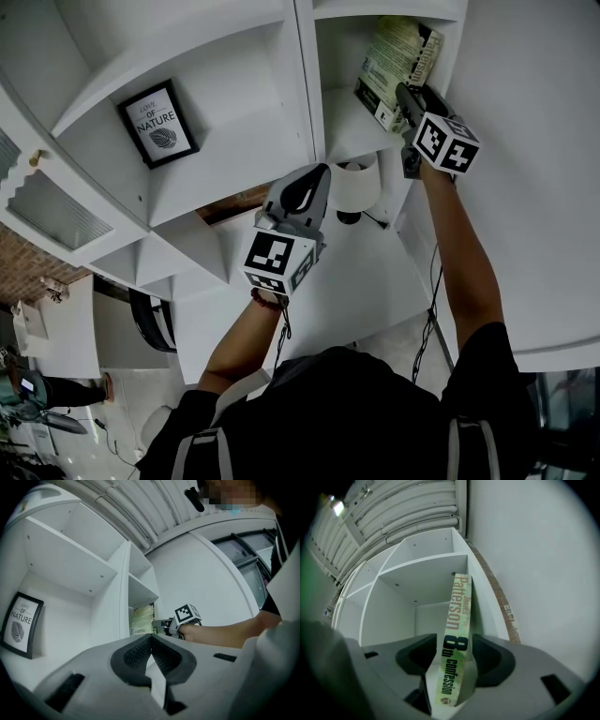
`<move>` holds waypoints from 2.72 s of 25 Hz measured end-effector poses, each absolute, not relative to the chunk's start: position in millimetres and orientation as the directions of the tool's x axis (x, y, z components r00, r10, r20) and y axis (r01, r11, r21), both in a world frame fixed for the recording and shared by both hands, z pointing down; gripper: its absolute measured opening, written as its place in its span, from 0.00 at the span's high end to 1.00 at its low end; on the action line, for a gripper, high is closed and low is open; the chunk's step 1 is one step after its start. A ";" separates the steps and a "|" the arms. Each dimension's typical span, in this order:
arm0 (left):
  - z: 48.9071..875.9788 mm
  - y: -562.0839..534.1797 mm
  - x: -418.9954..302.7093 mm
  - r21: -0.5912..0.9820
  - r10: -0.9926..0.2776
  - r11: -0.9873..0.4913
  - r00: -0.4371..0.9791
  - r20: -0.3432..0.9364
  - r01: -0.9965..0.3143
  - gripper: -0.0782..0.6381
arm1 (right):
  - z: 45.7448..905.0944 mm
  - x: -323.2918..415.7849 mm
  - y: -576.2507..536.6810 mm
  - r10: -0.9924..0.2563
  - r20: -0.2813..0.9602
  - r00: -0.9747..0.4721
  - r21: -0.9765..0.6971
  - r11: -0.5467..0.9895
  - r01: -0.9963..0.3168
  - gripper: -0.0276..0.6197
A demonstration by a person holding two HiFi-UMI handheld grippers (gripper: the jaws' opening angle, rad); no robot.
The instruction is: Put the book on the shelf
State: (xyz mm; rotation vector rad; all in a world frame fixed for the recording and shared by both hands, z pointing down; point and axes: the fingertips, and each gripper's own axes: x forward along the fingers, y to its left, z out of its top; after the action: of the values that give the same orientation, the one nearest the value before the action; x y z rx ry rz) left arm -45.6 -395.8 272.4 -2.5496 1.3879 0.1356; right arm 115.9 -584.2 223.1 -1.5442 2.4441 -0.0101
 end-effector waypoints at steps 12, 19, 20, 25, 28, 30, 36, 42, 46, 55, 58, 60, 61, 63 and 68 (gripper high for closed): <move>276.0 -384.7 -43.8 -0.136 -0.817 -0.528 0.545 -0.189 -0.838 0.87 | 223.2 132.7 -544.0 -0.899 -0.209 -0.385 -0.058 0.404 -0.913 0.71; 276.9 -378.7 -40.1 -0.119 -0.814 -0.536 0.549 -0.191 -0.836 0.87 | 228.3 131.1 -525.2 -0.881 -0.198 -0.429 -0.036 0.444 -0.895 0.89; 277.4 -377.4 -40.5 -0.116 -0.814 -0.535 0.548 -0.191 -0.837 0.87 | 228.2 129.6 -521.7 -0.876 -0.201 -0.439 -0.036 0.454 -0.890 0.89; 280.8 -370.8 -41.5 -0.105 -0.816 -0.535 0.545 -0.192 -0.838 0.87 | 234.1 125.3 -498.4 -0.859 -0.200 -0.471 -0.011 0.483 -0.875 0.90; 284.4 -366.8 -38.9 -0.101 -0.810 -0.545 0.554 -0.193 -0.832 0.87 | 241.2 123.0 -480.2 -0.851 -0.192 -0.489 0.035 0.492 -0.870 0.90; 287.7 -365.8 -37.2 -0.098 -0.808 -0.549 0.557 -0.190 -0.830 0.87 | 246.1 120.5 -468.9 -0.842 -0.183 -0.508 0.061 0.506 -0.860 0.90; 294.7 -362.3 -30.0 -0.090 -0.805 -0.560 0.567 -0.178 -0.823 0.87 | 256.5 122.6 -439.9 -0.821 -0.177 -0.542 0.058 0.541 -0.839 0.90; 305.5 -358.4 -26.5 -0.083 -0.804 -0.567 0.572 -0.160 -0.820 0.87 | 269.2 126.1 -412.3 -0.802 -0.165 -0.574 0.026 0.578 -0.815 0.90; 313.9 -356.4 -26.6 -0.081 -0.809 -0.566 0.571 -0.141 -0.821 0.87 | 274.1 127.8 -397.6 -0.794 -0.169 -0.583 0.026 0.588 -0.808 0.90; 322.8 -345.7 -32.6 -0.079 -0.815 -0.560 0.566 -0.125 -0.824 0.87 | 290.3 131.7 -366.4 -0.792 -0.173 -0.585 0.001 0.594 -0.804 0.91; 330.8 -342.7 -34.8 -0.064 -0.821 -0.557 0.560 -0.111 -0.828 0.87 | 301.8 134.2 -361.0 -0.794 -0.155 -0.588 0.001 0.595 -0.804 0.91; 336.9 -338.5 -34.3 -0.056 -0.820 -0.561 0.563 -0.102 -0.826 0.87 | 310.1 136.7 -357.3 -0.796 -0.145 -0.588 -0.013 0.595 -0.803 0.91; 340.1 -336.1 -33.9 -0.051 -0.819 -0.563 0.565 -0.099 -0.825 0.87 | 313.8 138.1 -355.2 -0.797 -0.142 -0.587 -0.022 0.595 -0.803 0.91; 347.5 -331.9 -33.4 -0.037 -0.818 -0.567 0.568 -0.092 -0.823 0.87 | 321.8 140.8 -350.3 -0.801 -0.134 -0.584 -0.038 0.593 -0.804 0.91; 368.6 -324.6 -35.2 -0.018 -0.823 -0.564 0.564 -0.060 -0.825 0.87 | 343.2 137.2 -332.4 -0.798 -0.100 -0.595 -0.057 0.601 -0.797 0.91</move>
State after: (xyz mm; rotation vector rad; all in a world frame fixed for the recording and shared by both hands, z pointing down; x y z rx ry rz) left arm -35.2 -324.6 368.6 -2.7393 1.4442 0.0690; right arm 137.2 -332.4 343.2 -1.3531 2.7067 -0.0092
